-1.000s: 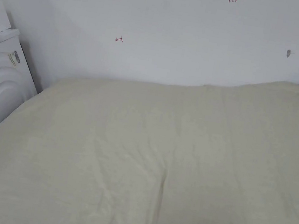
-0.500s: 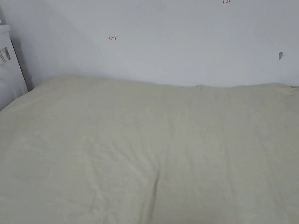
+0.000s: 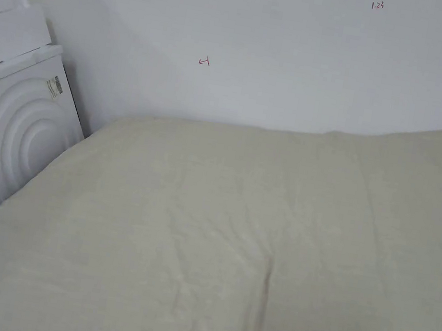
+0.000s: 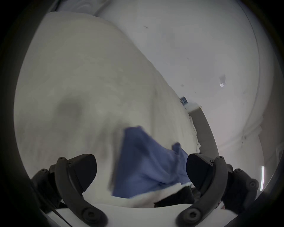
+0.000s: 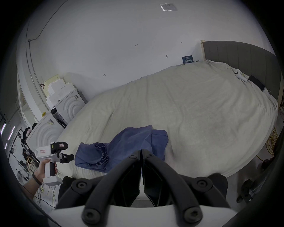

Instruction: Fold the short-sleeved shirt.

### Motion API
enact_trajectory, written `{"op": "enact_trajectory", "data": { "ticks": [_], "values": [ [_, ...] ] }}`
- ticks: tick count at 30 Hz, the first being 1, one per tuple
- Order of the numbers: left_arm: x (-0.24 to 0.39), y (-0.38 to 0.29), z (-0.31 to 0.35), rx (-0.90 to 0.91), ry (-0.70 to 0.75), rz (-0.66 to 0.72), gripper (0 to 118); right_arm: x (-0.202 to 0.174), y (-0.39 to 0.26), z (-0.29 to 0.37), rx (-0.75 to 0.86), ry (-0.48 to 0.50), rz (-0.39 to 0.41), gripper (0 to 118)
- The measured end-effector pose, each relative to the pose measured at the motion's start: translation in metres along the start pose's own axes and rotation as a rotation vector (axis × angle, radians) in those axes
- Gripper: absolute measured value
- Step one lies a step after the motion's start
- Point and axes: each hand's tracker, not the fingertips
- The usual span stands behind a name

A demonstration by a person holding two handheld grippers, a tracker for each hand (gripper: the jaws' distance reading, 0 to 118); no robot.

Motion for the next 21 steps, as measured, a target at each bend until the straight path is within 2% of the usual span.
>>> {"op": "enact_trajectory", "data": {
  "ticks": [2,3,4,6,7,8,10,11,12,13,15,16,17,19,21],
  "values": [
    [-0.014,-0.005,-0.018,-0.039,-0.055,0.100,116,0.000,0.000,0.000,-0.002,-0.009,0.000,1],
    [-0.011,-0.008,-0.021,-0.011,-0.091,0.098,115,0.000,0.000,0.000,-0.001,-0.012,0.003,1],
    [-0.003,-0.009,-0.022,0.022,-0.125,0.074,108,-0.001,0.000,0.000,-0.002,-0.015,0.005,1],
    [0.007,-0.014,-0.035,-0.034,-0.195,0.108,84,-0.002,0.001,0.000,-0.002,-0.020,0.004,1],
    [0.010,-0.020,-0.044,-0.066,-0.183,0.126,80,-0.003,0.001,0.000,-0.002,-0.019,0.005,1],
    [0.015,-0.026,-0.052,-0.090,-0.124,0.102,80,-0.003,0.002,-0.001,-0.003,-0.017,0.005,1],
    [0.016,-0.030,-0.053,-0.042,-0.051,0.030,44,-0.005,0.002,0.000,-0.004,-0.023,0.013,1],
    [0.011,-0.029,-0.050,-0.042,-0.076,0.080,31,-0.006,0.002,0.001,-0.002,-0.022,0.018,1],
    [0.007,-0.028,-0.047,-0.039,-0.124,0.168,26,-0.005,0.002,0.002,0.000,-0.022,0.017,1],
    [0.003,-0.027,-0.042,-0.028,-0.152,0.198,22,-0.004,0.003,0.001,-0.002,-0.019,0.012,1],
    [0.005,-0.024,-0.033,-0.015,-0.087,0.129,14,-0.003,0.002,-0.001,-0.003,-0.020,0.001,1],
    [0.007,-0.022,-0.025,0.010,-0.075,0.058,13,-0.002,0.002,-0.001,-0.002,-0.022,-0.005,1],
    [0.006,-0.017,-0.013,0.060,-0.077,0.047,12,-0.002,0.002,-0.001,-0.002,-0.018,-0.008,1],
    [-0.004,-0.006,0.006,0.069,-0.135,0.190,11,-0.002,0.002,-0.001,0.002,-0.016,-0.009,1],
    [0.000,0.007,0.029,0.118,-0.009,0.040,11,0.000,0.001,-0.002,-0.003,-0.006,-0.014,1]
  ]
}}
